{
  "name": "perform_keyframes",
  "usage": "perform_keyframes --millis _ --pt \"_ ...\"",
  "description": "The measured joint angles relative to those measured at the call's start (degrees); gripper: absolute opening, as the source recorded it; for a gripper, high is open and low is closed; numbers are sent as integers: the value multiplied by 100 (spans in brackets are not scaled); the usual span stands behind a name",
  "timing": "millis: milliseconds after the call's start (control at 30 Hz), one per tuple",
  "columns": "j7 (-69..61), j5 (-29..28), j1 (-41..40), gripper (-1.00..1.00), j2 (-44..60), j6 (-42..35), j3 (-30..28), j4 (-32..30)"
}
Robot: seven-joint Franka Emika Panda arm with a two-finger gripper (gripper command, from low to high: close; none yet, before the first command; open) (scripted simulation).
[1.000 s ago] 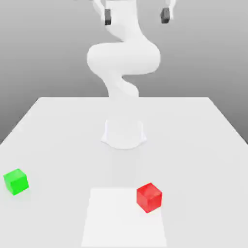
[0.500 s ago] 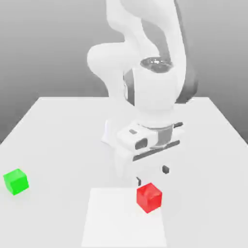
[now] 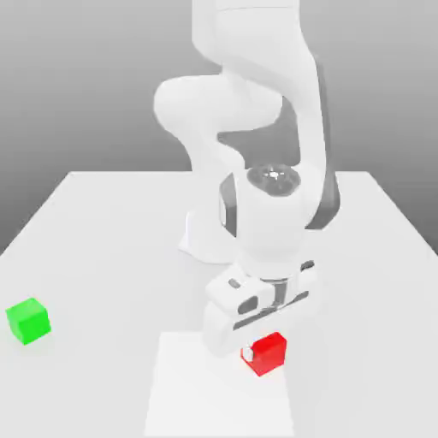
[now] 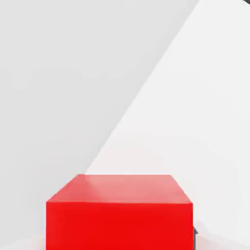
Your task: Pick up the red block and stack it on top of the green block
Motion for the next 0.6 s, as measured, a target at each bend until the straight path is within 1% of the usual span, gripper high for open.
perform_keyframes --millis 200,233,300,367,433,600 --pt "81 -94 -11 -100 -984 -847 -15 -147" --pt "172 -90 48 -100 -1047 -948 -96 -117" --pt "381 -90 388 -100 -1091 -1071 -534 -47" --pt "570 -112 388 -100 -1131 -1139 -940 -25" --pt "787 -147 -146 -100 -1169 -1211 -1323 6" --pt "1515 -140 -1932 -100 -1132 -1513 -2224 345"
